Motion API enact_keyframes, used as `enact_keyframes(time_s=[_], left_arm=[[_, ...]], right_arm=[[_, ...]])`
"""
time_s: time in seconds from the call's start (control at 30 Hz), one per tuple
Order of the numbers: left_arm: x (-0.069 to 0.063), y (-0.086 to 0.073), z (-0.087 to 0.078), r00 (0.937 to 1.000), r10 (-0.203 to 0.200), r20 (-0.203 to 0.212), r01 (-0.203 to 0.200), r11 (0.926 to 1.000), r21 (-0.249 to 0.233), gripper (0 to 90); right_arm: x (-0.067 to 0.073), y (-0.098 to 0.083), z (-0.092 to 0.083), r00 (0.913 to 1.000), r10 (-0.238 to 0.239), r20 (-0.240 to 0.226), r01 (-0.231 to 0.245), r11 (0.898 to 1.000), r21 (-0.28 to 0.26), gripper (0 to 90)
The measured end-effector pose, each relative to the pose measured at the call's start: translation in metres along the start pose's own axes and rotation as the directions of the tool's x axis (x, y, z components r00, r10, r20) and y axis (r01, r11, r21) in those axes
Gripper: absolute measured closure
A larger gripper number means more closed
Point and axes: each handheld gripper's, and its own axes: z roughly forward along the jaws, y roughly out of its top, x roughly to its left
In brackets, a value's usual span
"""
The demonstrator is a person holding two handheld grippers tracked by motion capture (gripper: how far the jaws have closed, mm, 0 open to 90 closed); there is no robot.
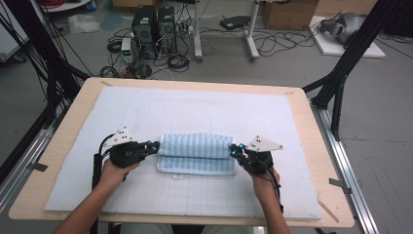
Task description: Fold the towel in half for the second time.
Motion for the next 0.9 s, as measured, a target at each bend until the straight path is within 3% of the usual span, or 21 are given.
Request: enact_keyframes(time_s=[0.33,0.37,0.43,0.47,0.57,0.63,0.77,0.9], left_arm=[[-0.005,-0.012,-0.007,0.9991,-0.019,0.037,0.017,0.9986,0.05,85.1],[-0.004,-0.012,-0.008,0.999,-0.032,0.031,0.03,0.9983,0.05,80.8],[0.0,-0.008,-0.008,0.9969,-0.078,0.005,0.078,0.9963,0.038,60.7],[0.002,-0.005,-0.009,0.9953,-0.097,-0.008,0.097,0.995,0.026,55.1],[0.005,0.004,-0.006,0.9938,-0.11,-0.019,0.11,0.9939,0.007,51.7],[0.005,0.01,-0.002,0.9938,-0.11,-0.017,0.11,0.994,-0.003,51.7],[0.0,0.01,0.015,0.9958,-0.088,-0.024,0.089,0.9944,0.057,55.4],[-0.004,0.003,0.03,0.9955,-0.092,-0.022,0.094,0.9849,0.145,60.3]], right_arm=[[0.013,-0.013,-0.009,0.9996,-0.021,-0.019,0.021,0.999,0.031,84.8],[0.013,-0.014,-0.01,0.9996,-0.019,-0.02,0.02,0.999,0.036,83.4],[0.014,-0.015,-0.011,0.9998,-0.016,-0.009,0.016,0.999,0.042,72.3],[0.014,-0.013,-0.014,1.0,-0.008,-0.002,0.008,0.999,0.031,66.8],[0.008,-0.001,-0.024,0.9988,0.036,0.035,-0.034,0.998,-0.043,58.7],[0.003,0.008,-0.025,0.9976,0.044,0.053,-0.041,0.997,-0.061,58.7],[-0.001,0.017,-0.009,0.9976,0.045,0.053,-0.044,0.999,-0.015,59.1],[0.006,0.008,0.016,0.999,0.039,0.022,-0.041,0.994,0.098,59.8]])
